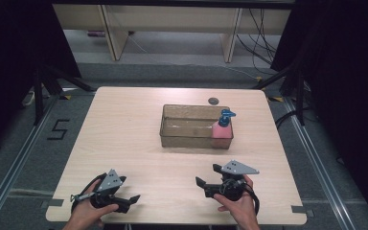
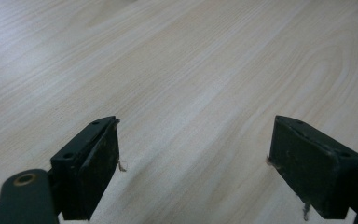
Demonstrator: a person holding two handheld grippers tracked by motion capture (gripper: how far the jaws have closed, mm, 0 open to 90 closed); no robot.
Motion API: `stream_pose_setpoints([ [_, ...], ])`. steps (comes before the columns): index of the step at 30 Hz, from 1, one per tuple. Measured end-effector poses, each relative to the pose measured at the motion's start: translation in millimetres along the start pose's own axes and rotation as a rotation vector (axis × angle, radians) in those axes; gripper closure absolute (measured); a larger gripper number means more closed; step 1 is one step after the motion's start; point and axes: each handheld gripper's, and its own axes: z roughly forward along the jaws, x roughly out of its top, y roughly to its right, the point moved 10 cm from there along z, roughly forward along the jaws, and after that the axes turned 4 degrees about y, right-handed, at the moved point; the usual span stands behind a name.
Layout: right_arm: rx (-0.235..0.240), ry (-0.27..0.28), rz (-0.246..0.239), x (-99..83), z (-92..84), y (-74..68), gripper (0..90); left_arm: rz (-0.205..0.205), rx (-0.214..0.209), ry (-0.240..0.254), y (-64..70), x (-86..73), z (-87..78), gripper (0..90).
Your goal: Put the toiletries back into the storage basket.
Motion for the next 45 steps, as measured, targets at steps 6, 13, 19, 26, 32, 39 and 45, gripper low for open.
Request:
stream_pose_setpoints([
  [6,0.010,-0.035,-0.009,-6.3,-2.6,-2.7,16.2,0.029,0.010,-0.014,-3.0,-0.9,-0.6,15.4],
  [13,0.007,-0.050,-0.024,-10.9,-4.8,-5.4,16.3,0.030,0.011,-0.014,-3.0,-1.0,-0.6,15.4],
  [19,0.002,-0.063,-0.029,-13.9,-8.9,-7.7,16.3,0.031,0.011,-0.014,-3.1,-1.0,-0.6,15.4],
  [26,0.025,-0.069,-0.030,-17.5,-10.8,-10.9,16.3,0.031,0.011,-0.014,-3.1,-1.0,-0.6,15.4],
  [32,0.019,-0.073,0.017,-21.0,-15.6,-14.2,16.3,0.030,0.011,-0.015,-2.8,-1.1,-0.6,15.4],
  [39,0.007,-0.069,-0.012,-22.8,-20.2,-9.6,16.3,0.030,0.012,-0.015,-3.0,-1.2,-0.6,15.4],
  [45,0.006,-0.061,-0.011,-24.6,-24.9,-9.6,16.3,0.029,0.012,-0.017,-2.9,-1.5,-0.6,15.4],
])
